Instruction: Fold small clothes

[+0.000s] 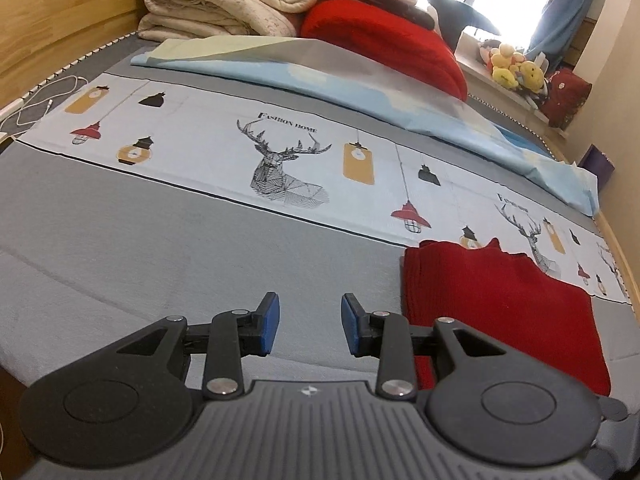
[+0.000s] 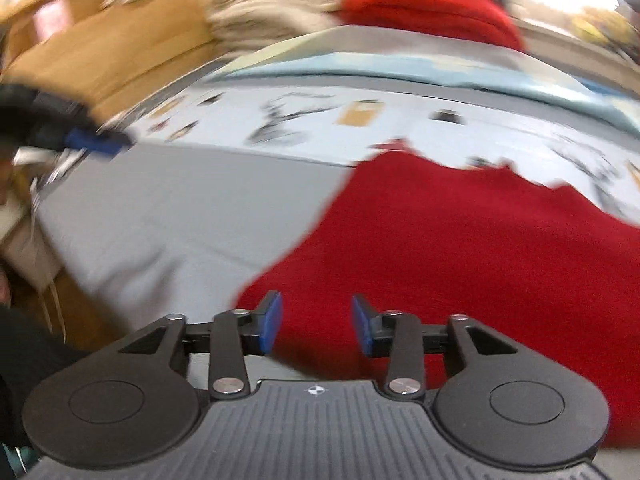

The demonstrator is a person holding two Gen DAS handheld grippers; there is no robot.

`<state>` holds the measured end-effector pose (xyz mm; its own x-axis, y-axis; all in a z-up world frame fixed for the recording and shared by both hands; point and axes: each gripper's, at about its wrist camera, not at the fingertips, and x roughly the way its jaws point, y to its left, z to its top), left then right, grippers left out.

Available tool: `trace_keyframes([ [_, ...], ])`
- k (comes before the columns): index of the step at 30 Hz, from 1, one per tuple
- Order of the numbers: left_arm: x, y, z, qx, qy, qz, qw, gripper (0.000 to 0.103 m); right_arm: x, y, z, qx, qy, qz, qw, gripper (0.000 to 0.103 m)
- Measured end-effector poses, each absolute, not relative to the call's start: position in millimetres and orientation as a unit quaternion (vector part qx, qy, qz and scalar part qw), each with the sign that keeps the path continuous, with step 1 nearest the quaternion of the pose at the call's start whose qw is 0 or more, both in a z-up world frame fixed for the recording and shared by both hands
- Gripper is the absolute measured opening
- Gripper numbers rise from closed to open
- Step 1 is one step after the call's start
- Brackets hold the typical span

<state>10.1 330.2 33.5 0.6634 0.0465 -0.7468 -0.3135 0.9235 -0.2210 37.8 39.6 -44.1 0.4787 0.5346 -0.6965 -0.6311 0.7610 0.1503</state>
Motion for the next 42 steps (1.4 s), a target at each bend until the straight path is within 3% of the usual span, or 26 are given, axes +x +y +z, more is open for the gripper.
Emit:
trace_keyframes([
  [20, 13, 343, 44, -0.198, 0.382, 0.116, 0.895, 0.038, 22, 134, -111, -0.242, 0.407, 0.309, 0.825, 0.055],
  [24, 19, 337, 46, -0.196, 0.381, 0.109, 0.897, 0.038, 27, 136, -111, -0.244, 0.408, 0.303, 0.826, 0.039],
  [29, 24, 330, 48, -0.187, 0.382, 0.105, 0.899, 0.038, 33, 126, -96, -0.21, 0.405, 0.319, 0.831, 0.021],
  [35, 31, 318, 49, -0.18, 0.385, 0.097, 0.9, 0.038, 51, 68, -28, -0.094, 0.37, 0.313, 0.869, 0.018],
  [42, 44, 292, 50, -0.158, 0.393, 0.08, 0.902, 0.038, 95, -107, 43, 0.143, 0.315, 0.211, 0.914, 0.018],
])
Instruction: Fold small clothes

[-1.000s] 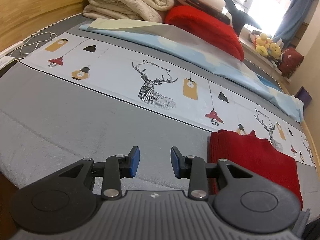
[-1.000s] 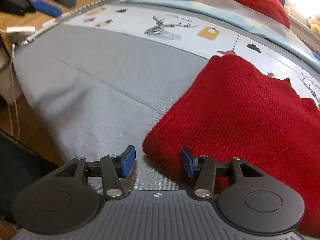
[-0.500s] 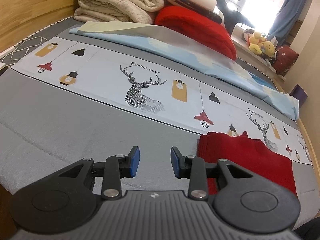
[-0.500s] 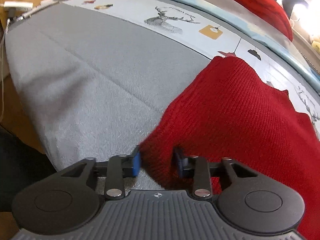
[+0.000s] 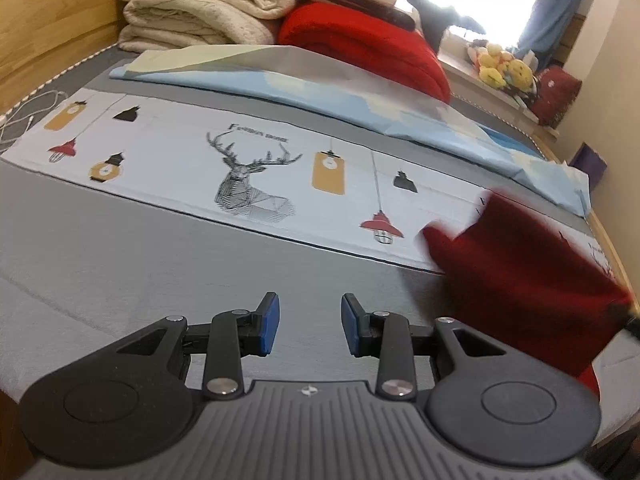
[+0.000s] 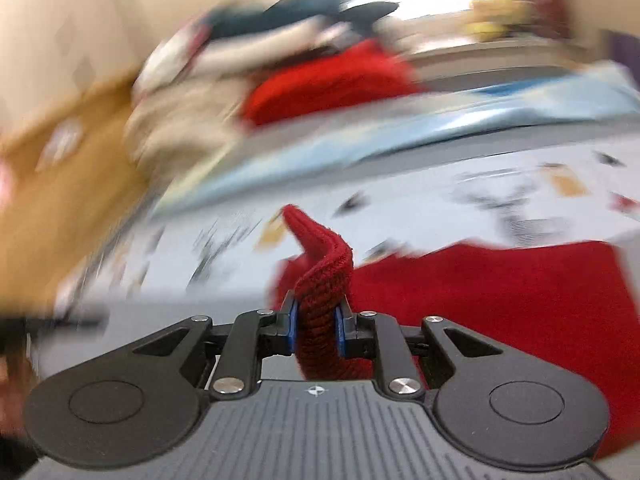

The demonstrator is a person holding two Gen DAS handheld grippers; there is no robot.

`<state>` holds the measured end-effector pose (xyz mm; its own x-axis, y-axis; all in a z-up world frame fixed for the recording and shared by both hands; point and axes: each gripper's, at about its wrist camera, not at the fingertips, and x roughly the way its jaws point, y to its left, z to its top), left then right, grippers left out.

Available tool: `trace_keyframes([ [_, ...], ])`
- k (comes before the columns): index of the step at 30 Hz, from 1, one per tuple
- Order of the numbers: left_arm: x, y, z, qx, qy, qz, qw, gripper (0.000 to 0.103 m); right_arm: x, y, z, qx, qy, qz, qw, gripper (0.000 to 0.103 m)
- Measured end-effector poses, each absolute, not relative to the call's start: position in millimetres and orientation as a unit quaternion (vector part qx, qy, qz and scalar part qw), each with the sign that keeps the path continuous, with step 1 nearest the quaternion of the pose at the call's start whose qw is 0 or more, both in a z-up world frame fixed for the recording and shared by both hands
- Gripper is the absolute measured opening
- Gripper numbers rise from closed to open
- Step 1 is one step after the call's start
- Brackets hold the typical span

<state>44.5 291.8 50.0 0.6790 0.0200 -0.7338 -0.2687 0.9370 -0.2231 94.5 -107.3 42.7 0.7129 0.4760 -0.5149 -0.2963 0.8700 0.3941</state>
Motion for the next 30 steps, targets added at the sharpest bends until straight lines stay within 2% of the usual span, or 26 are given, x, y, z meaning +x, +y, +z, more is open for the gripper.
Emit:
trace_keyframes([
  [3, 55, 279, 50, -0.157, 0.394, 0.07, 0.903, 0.038, 93, -191, 41, 0.198, 0.286, 0.128, 0.929, 0.018],
  [5, 65, 268, 49, -0.154, 0.398, 0.062, 0.902, 0.038, 91, -242, 25, 0.226, 0.296, 0.062, 0.926, 0.017],
  [10, 91, 231, 45, -0.136, 0.408, 0.034, 0.902, 0.038, 96, -324, -42, 0.256, 0.419, -0.086, 0.867, 0.02],
  [11, 97, 223, 44, -0.133, 0.409, 0.028, 0.902, 0.038, 96, -334, -50, 0.27, 0.435, -0.097, 0.854, 0.024],
  [12, 102, 214, 43, -0.13, 0.411, 0.021, 0.902, 0.038, 94, -341, -54, 0.275, 0.436, -0.096, 0.851, 0.032],
  [14, 110, 199, 41, -0.123, 0.415, 0.009, 0.901, 0.038, 88, -347, -49, 0.258, 0.423, -0.097, 0.863, 0.038],
  [16, 118, 186, 39, -0.115, 0.418, 0.0, 0.901, 0.038, 85, -352, -36, 0.229, 0.398, -0.109, 0.882, 0.038],
  [20, 129, 169, 33, -0.107, 0.422, -0.009, 0.9, 0.038, 96, -376, -13, 0.252, 0.362, -0.065, 0.895, 0.043],
  [21, 131, 166, 32, -0.105, 0.424, -0.01, 0.9, 0.038, 102, -377, -7, 0.24, 0.353, -0.04, 0.904, 0.05],
  [23, 132, 161, 30, -0.103, 0.426, -0.011, 0.899, 0.038, 113, -377, -3, 0.211, 0.348, 0.001, 0.914, 0.058],
  [30, 134, 150, 22, -0.076, 0.439, -0.012, 0.895, 0.039, 164, -362, -52, 0.239, 0.438, 0.043, 0.865, 0.058],
])
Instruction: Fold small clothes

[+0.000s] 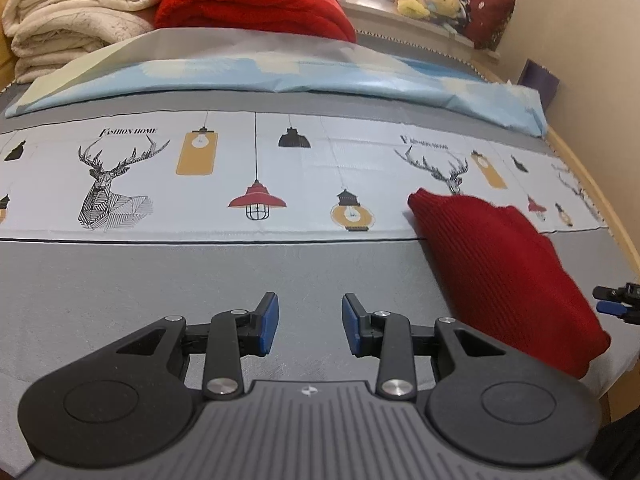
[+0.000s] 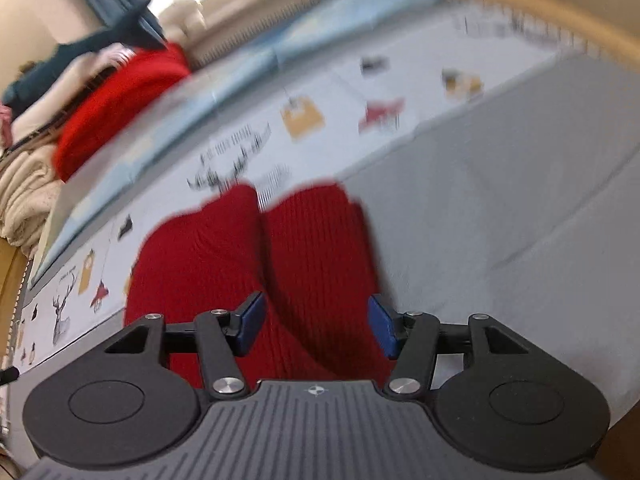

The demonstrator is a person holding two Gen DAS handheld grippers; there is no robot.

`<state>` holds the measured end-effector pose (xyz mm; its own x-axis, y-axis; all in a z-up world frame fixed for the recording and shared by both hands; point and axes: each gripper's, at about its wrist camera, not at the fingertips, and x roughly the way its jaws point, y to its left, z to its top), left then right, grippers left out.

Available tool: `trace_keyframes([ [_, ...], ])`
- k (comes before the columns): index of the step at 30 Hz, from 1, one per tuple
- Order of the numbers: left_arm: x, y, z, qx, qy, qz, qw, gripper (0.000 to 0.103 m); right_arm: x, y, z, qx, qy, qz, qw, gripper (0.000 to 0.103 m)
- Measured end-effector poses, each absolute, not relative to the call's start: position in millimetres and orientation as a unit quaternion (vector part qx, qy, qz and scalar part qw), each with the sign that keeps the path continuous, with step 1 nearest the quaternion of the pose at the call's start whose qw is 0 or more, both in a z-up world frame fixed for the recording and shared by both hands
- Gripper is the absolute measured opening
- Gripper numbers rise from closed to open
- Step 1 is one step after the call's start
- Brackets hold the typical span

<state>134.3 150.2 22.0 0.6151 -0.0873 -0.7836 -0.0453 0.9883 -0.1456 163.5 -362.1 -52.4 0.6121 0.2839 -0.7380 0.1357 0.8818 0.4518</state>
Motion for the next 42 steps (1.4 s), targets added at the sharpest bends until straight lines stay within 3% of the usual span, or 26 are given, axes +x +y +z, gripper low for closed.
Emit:
trace_keyframes([
  [11, 143, 128, 13, -0.061, 0.449, -0.026, 0.891, 0.039, 177, -326, -67, 0.228, 0.471, 0.108, 0.845, 0.056],
  [13, 144, 120, 12, -0.056, 0.45, -0.033, 0.891, 0.039, 177, -321, -72, 0.199, 0.489, 0.112, 0.842, 0.044],
  [15, 145, 113, 10, -0.052, 0.452, -0.038, 0.89, 0.039, 173, -320, -68, 0.178, 0.486, 0.115, 0.848, 0.018],
  [21, 147, 81, 9, -0.048, 0.447, -0.075, 0.89, 0.039, 134, -356, -26, 0.244, 0.392, 0.156, 0.873, 0.014],
  [26, 145, 32, 7, -0.036, 0.429, -0.14, 0.892, 0.047, 117, -373, -28, 0.199, 0.424, 0.127, 0.874, 0.013],
  [30, 143, -9, 0, -0.049, 0.421, -0.192, 0.885, 0.05, 115, -382, -50, 0.158, 0.479, 0.077, 0.86, 0.0],
  [32, 145, -26, -7, -0.059, 0.427, -0.208, 0.878, 0.051, 117, -385, -68, 0.13, 0.519, 0.027, 0.844, 0.0],
  [35, 147, -50, -23, -0.062, 0.437, -0.219, 0.87, 0.051, 118, -396, -66, 0.169, 0.496, 0.035, 0.851, 0.0],
  [38, 151, -66, -38, -0.043, 0.45, -0.21, 0.867, 0.052, 112, -405, -45, 0.208, 0.423, 0.039, 0.881, 0.004],
  [40, 156, -67, -49, -0.037, 0.464, -0.195, 0.863, 0.054, 112, -409, -40, 0.242, 0.397, 0.045, 0.884, 0.018],
  [41, 158, -69, -58, -0.028, 0.481, -0.185, 0.856, 0.056, 113, -410, -42, 0.262, 0.395, 0.052, 0.879, 0.043],
  [42, 158, -71, -68, -0.015, 0.498, -0.18, 0.848, 0.061, 116, -410, -45, 0.281, 0.4, 0.063, 0.87, 0.06],
])
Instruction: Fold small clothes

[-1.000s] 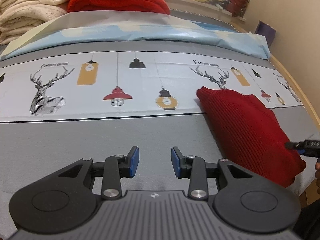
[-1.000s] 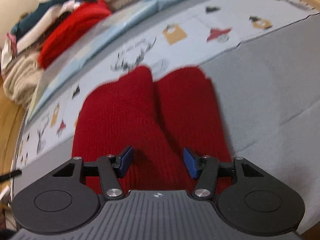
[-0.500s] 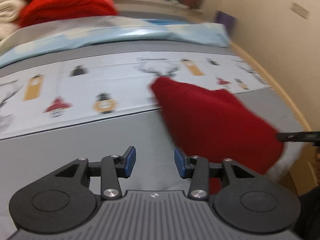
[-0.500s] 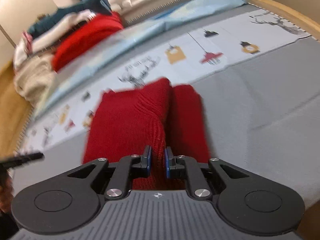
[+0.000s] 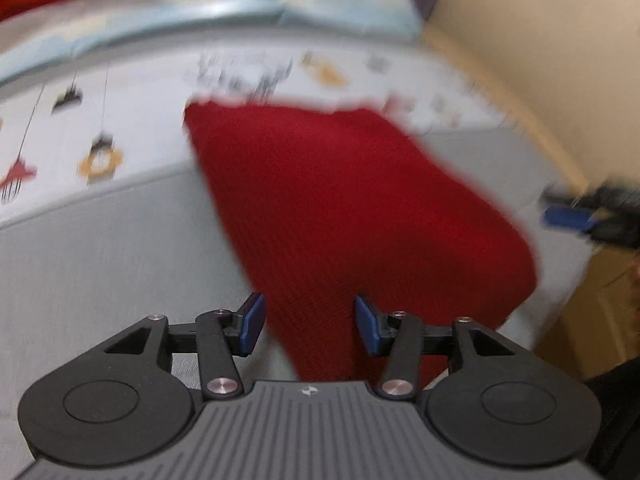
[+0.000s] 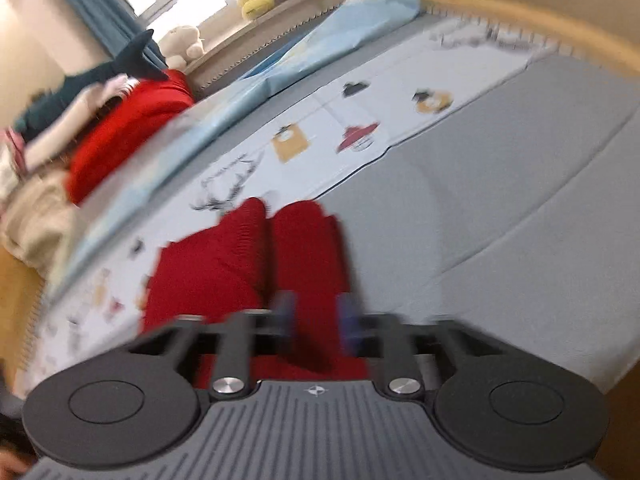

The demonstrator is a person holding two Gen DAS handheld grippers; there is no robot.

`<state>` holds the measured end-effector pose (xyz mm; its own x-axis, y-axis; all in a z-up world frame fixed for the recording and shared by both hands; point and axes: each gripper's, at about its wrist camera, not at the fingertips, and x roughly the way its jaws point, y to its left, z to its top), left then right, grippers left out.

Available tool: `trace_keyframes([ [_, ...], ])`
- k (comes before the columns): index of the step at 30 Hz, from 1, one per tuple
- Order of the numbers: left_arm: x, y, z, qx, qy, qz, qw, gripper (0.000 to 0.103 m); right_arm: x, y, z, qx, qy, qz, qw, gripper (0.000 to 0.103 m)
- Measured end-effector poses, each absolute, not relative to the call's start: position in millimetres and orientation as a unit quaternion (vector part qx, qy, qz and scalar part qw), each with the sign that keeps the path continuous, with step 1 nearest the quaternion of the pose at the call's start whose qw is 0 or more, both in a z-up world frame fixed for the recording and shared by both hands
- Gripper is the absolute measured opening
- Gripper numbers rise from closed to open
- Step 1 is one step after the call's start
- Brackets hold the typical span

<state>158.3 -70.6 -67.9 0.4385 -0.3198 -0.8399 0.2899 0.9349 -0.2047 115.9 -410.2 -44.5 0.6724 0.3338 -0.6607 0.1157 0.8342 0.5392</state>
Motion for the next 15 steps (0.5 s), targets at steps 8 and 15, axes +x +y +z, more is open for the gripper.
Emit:
trace_keyframes([
  [8, 161, -71, -88, 0.013, 0.545, -0.191, 0.817, 0.061, 144, -351, -69, 0.164, 0.492, 0.135, 0.844, 0.05],
  [15, 176, -45, -66, -0.102, 0.509, -0.18, 0.835, 0.067, 140, -344, -68, 0.137, 0.491, 0.146, 0.848, 0.018],
])
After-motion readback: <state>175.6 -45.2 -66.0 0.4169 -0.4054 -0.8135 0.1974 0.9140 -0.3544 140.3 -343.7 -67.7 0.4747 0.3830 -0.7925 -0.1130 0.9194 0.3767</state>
